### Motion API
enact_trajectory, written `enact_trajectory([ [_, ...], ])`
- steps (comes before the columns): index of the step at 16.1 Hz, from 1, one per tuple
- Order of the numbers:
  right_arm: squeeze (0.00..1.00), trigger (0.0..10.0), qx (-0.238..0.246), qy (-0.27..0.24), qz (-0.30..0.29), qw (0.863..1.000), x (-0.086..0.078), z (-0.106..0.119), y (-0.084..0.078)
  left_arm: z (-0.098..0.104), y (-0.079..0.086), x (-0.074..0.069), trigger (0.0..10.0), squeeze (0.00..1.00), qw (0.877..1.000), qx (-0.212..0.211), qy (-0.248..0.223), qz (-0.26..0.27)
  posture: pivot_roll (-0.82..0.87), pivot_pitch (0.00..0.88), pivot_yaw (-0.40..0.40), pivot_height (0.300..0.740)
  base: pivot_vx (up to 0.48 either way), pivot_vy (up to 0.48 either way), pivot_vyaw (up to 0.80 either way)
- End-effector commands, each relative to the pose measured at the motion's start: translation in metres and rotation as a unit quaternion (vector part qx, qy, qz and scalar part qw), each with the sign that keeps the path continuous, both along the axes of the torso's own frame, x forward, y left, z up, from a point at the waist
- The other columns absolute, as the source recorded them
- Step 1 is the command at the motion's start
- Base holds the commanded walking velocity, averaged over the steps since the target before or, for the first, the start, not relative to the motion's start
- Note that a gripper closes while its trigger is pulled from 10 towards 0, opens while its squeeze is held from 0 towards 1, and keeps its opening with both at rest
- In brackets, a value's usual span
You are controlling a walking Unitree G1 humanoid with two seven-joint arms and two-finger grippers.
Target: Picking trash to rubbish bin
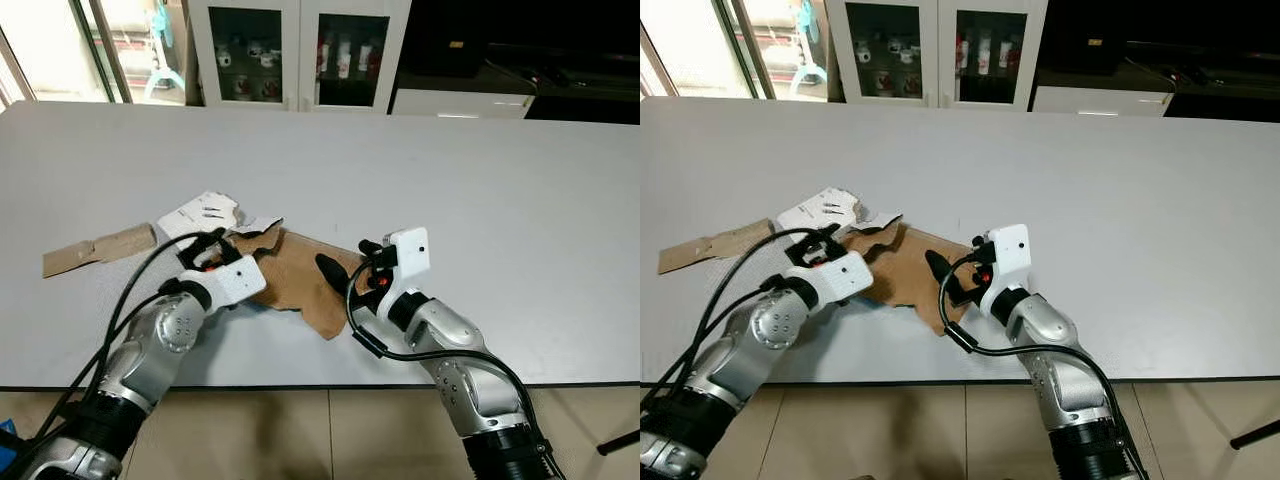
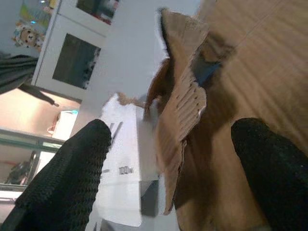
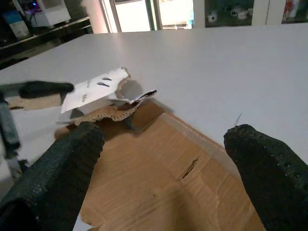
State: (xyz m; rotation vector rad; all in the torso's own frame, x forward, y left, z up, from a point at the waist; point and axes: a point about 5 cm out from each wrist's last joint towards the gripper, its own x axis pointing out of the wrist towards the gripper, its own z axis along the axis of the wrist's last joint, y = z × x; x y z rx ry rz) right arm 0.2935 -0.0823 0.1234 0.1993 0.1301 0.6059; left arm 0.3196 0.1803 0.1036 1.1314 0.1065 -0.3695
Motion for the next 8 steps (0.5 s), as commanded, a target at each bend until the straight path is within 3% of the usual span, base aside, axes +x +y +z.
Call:
enact_trajectory([
  [1,0.00,10.0,0.003,0.003,0.018,1.000,-0.005,0.001,0.002,0.003,-0.007,0.006,10.0,0.00,1.000,0.010,-0.013,-0.012,-0.01,0.019,-0.038,0.740,0.000,0.000,0.00],
  [8,0.00,10.0,0.002,0.008,0.061,0.998,-0.015,0.004,0.007,0.008,-0.019,0.024,10.0,0.00,0.999,0.035,-0.032,-0.025,-0.03,0.041,-0.036,0.740,0.000,0.000,0.00],
])
